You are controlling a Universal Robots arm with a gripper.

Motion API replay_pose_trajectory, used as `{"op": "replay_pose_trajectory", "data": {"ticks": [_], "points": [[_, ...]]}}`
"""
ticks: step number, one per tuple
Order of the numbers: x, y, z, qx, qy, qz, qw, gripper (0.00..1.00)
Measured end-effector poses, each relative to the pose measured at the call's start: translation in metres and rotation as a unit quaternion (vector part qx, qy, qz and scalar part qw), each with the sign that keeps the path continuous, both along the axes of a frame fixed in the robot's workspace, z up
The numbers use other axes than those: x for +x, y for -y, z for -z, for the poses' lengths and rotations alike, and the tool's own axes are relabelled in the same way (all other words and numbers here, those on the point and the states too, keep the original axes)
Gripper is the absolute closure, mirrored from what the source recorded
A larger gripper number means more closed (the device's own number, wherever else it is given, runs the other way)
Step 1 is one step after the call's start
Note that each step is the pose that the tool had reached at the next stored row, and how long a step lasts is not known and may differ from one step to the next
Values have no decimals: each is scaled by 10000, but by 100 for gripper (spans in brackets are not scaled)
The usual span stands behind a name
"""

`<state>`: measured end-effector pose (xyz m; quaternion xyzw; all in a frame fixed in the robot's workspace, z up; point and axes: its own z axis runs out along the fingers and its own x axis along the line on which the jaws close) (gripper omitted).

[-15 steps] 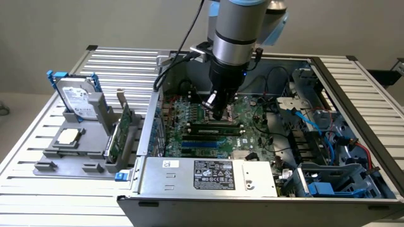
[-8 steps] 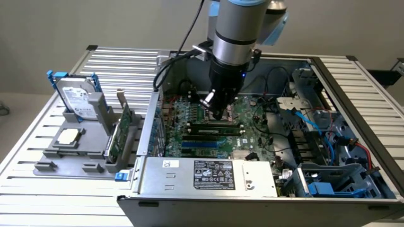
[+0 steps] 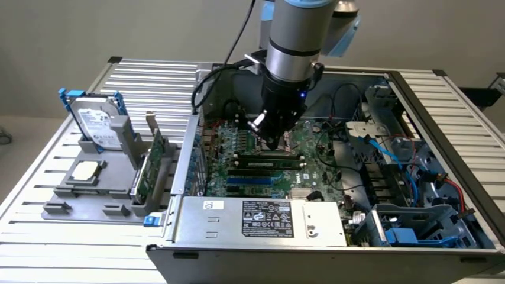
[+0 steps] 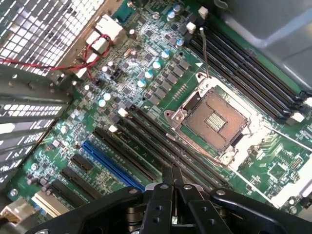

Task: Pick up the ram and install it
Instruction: 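Press down the ram until it locks into place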

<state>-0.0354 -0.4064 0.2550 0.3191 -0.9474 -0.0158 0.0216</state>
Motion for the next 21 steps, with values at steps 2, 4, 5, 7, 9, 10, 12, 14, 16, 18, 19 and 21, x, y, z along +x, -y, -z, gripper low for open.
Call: {"op": "replay_pose_trajectory", "data": {"ticks": [2, 4, 5, 7, 9, 10, 12, 14, 16, 18, 19, 21], "points": [[0, 0, 0, 0, 0, 157, 9999, 89], [0, 0, -1, 0, 0, 310, 9995, 89], [0, 0, -2, 1, 0, 384, 9993, 89], [0, 0, -5, 0, 0, 529, 9986, 89], [0, 0, -9, 0, 0, 678, 9977, 89], [0, 0, -11, 0, 0, 749, 9972, 89], [0, 0, -16, 0, 0, 888, 9961, 89], [0, 0, -21, 0, 0, 1023, 9948, 89], [0, 0, -27, 0, 0, 1160, 9932, 89], [0, 0, -34, 0, 0, 1291, 9916, 89], [0, 0, -37, 0, -1, 1355, 9908, 89], [0, 0, -46, 0, -2, 1480, 9890, 89]]}}
